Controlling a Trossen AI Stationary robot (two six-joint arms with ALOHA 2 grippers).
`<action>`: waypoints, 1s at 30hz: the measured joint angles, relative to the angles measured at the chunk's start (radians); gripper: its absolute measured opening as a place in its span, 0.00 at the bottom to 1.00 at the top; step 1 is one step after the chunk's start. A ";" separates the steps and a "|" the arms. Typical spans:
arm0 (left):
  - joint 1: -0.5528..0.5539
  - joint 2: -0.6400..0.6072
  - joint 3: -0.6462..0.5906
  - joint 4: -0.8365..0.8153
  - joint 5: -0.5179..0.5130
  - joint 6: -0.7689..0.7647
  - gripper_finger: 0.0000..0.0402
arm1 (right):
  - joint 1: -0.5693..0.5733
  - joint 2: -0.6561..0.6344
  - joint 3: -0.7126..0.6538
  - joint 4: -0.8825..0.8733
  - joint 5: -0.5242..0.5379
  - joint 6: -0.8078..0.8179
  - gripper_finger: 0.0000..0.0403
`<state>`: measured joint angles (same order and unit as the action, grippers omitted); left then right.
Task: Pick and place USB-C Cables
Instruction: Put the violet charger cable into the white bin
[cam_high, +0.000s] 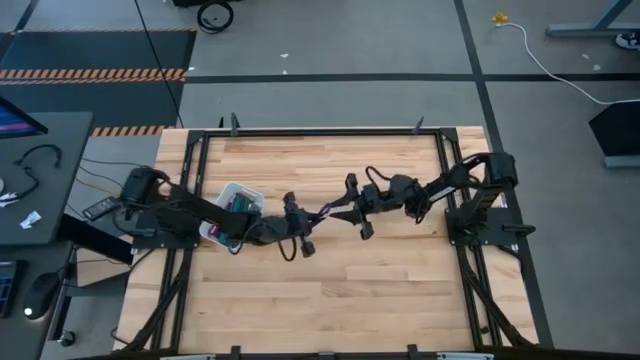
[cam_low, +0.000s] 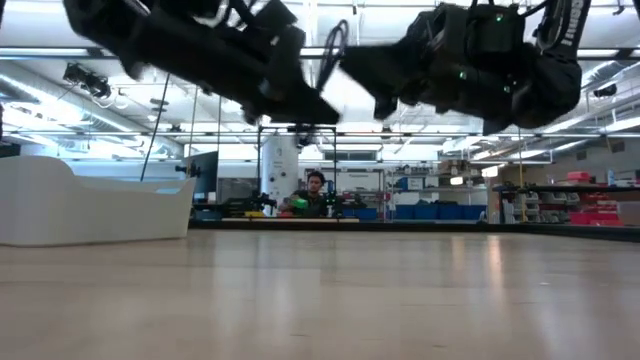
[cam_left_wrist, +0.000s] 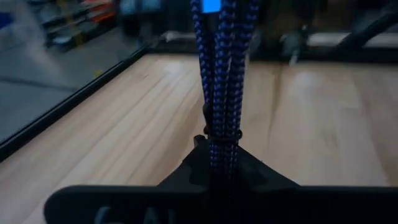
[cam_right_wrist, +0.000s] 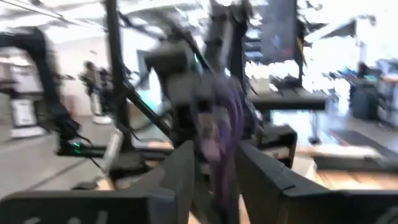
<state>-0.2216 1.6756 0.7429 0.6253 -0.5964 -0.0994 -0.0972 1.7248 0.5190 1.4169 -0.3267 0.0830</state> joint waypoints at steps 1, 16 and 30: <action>-0.014 -0.030 0.000 -0.066 -0.034 -0.022 0.07 | -0.008 -0.020 0.000 0.002 -0.033 0.000 0.32; -0.108 -0.627 0.000 -1.542 0.061 -1.118 0.06 | -0.068 -0.173 0.000 -0.322 -0.141 -0.040 0.35; 0.148 -0.628 0.000 -1.752 0.399 -1.243 0.06 | -0.005 -0.172 0.000 -0.406 -0.033 -0.063 0.34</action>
<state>-0.0736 1.0473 0.7425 -1.1263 -0.1974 -1.3419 -0.1019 1.5528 0.5190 1.0112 -0.3593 0.0198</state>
